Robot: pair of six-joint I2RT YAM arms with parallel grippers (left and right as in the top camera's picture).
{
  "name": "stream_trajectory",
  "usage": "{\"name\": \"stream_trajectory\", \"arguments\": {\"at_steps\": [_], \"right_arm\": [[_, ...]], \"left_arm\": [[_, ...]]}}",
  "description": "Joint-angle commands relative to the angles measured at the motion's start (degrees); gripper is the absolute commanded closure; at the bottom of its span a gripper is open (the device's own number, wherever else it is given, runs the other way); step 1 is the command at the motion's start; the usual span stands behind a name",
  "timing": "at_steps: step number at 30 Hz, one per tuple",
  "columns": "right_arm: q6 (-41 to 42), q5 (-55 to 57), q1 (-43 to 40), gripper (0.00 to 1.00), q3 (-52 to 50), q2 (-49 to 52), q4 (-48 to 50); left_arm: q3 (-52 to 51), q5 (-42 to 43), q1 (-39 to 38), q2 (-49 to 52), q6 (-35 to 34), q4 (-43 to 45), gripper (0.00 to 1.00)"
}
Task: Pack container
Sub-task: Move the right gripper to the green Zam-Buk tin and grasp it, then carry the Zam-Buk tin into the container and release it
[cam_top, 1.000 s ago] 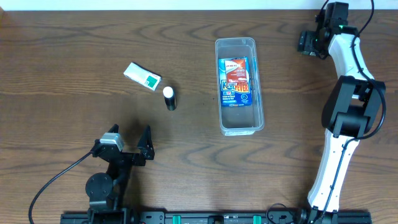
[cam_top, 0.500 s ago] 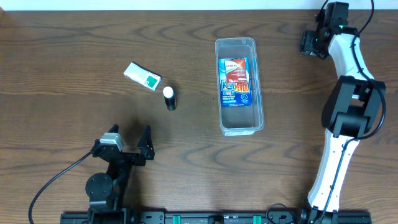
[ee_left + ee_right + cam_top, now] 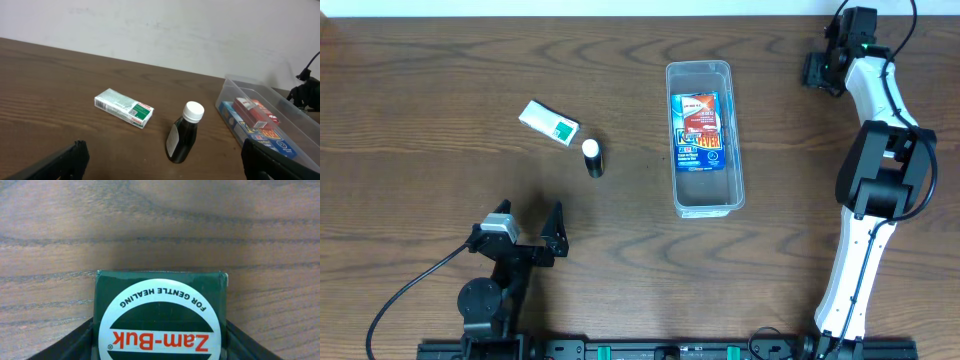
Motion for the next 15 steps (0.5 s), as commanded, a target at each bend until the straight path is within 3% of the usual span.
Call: {"name": "stream_trajectory", "arguments": {"at_steps": [1, 15], "right_arm": [[-0.61, 1.05, -0.63, 0.46, -0.07, 1.53, -0.26], [-0.61, 0.11, -0.50, 0.49, -0.02, -6.75, -5.16]], "left_arm": [[-0.92, 0.81, 0.26, 0.20, -0.24, -2.08, 0.02], [-0.92, 0.81, 0.26, 0.20, -0.24, -2.08, 0.02]]}}
